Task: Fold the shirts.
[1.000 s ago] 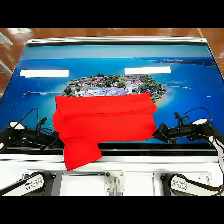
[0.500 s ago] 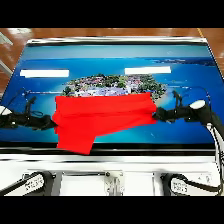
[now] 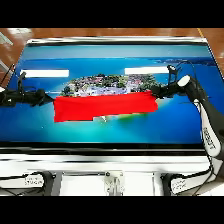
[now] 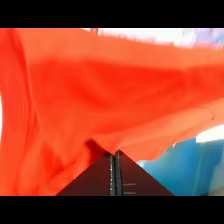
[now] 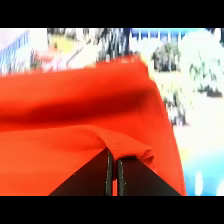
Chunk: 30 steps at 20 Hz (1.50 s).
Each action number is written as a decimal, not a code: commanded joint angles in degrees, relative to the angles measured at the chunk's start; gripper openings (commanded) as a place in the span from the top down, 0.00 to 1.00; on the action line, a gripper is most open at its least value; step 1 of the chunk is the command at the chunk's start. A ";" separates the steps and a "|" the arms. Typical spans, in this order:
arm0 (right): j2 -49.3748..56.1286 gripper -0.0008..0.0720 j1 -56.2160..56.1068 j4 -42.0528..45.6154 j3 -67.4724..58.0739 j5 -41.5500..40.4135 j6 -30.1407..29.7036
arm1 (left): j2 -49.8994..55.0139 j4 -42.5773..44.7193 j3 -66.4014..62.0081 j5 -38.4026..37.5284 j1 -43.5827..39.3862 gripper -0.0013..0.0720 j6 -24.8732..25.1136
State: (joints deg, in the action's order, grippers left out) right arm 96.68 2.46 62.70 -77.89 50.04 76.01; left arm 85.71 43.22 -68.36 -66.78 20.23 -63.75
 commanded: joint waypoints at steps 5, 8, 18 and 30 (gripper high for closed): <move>8.98 0.91 -1.97 1.99 -7.93 0.52 3.13 | 15.61 -2.03 -10.91 1.36 -2.25 0.93 -5.86; 8.98 0.83 -1.90 5.38 -7.93 3.32 4.50 | 17.99 -1.46 -10.93 1.29 -2.32 0.71 -10.97; 9.66 0.03 9.77 -10.36 -7.93 17.53 2.67 | 14.21 -1.20 -15.23 -14.97 0.50 0.17 -10.80; 15.58 0.90 4.96 -31.19 -8.00 9.68 -4.87 | 10.32 -1.25 -15.21 -15.28 -7.96 0.18 -9.86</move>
State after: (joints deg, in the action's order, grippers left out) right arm 113.16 7.68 34.33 -85.80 60.80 73.80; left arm 96.29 42.02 -83.55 -82.96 14.96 -73.93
